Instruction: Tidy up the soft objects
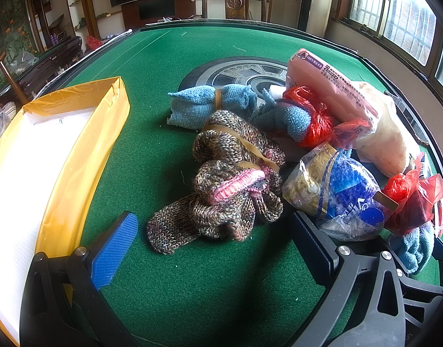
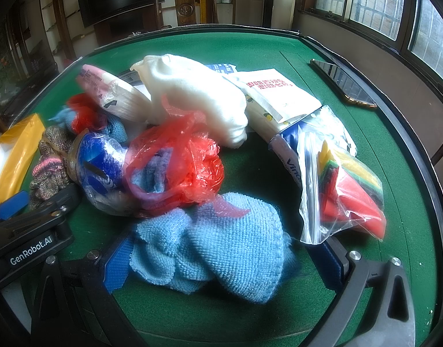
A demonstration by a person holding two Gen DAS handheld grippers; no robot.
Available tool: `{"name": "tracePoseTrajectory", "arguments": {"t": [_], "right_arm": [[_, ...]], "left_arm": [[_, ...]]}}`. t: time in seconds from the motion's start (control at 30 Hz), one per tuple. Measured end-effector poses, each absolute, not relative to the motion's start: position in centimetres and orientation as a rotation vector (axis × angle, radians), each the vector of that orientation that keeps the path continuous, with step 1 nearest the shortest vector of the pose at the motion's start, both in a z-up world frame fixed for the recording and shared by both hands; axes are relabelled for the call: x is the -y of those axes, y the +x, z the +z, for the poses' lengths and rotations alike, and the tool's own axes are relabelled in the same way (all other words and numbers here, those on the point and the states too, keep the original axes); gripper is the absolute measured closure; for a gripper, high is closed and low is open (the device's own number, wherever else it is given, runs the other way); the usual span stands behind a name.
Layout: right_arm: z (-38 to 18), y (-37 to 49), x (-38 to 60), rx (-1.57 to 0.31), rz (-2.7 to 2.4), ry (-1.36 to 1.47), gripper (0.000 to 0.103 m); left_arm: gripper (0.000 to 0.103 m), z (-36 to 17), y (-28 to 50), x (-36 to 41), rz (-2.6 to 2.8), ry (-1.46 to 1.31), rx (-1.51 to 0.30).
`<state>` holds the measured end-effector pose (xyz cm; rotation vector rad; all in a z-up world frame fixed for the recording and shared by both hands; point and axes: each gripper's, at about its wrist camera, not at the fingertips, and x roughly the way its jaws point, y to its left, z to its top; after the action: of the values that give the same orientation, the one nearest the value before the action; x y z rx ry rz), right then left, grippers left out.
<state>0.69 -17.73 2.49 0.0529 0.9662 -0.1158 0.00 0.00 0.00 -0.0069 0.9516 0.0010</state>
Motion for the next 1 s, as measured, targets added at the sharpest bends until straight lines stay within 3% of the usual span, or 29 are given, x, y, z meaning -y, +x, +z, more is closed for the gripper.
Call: {"name": "tracePoseTrajectory", "arguments": {"t": [1.0], "right_arm": [[2.62,0.32,18.17,-1.029,-0.058,0.038,0.001]], "left_arm": [[0.000,0.04,-0.39,-0.03,-0.012,-0.001,-0.960]]}}
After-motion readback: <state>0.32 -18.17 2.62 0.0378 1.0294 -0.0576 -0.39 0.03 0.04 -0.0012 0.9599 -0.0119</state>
